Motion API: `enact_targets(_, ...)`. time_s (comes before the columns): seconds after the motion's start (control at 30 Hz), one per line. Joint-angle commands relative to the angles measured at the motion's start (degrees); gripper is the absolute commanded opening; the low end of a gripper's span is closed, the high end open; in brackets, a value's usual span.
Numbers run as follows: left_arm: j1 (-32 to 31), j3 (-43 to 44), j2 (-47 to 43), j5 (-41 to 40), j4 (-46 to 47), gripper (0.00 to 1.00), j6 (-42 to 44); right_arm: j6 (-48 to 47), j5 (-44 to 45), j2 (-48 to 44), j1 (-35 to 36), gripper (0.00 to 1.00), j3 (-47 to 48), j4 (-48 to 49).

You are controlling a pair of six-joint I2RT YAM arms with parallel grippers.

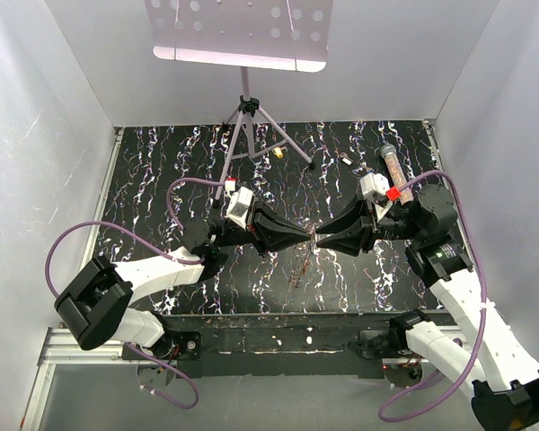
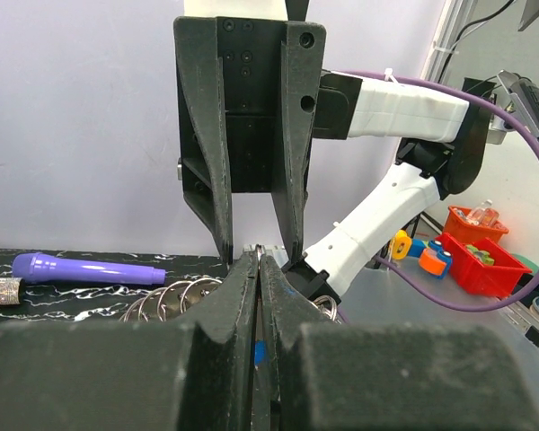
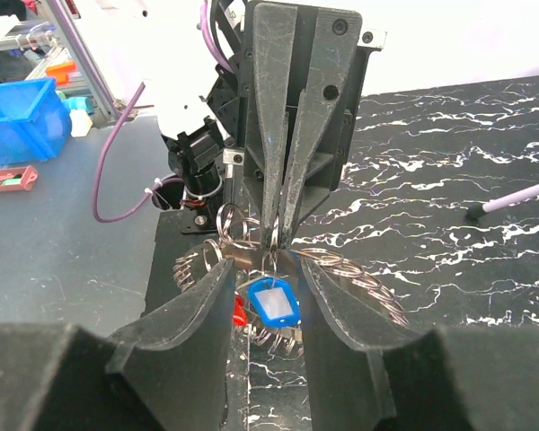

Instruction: Put the keys on the keyring

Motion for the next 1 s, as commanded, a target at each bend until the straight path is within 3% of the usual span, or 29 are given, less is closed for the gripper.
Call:
enact_targets(0.0, 0.31, 2.36, -1.65, -1.5, 13.07, 0.0, -0.9, -0.03, 0.23, 0.64, 1.03, 0.42, 0.19, 4.78)
enact_targets(0.97, 0.31, 2.45, -0.77, -2.11, 13.15, 0.0, -1.25, 0.67, 1.73, 2.05, 2.96, 0.24, -0.77, 5.75)
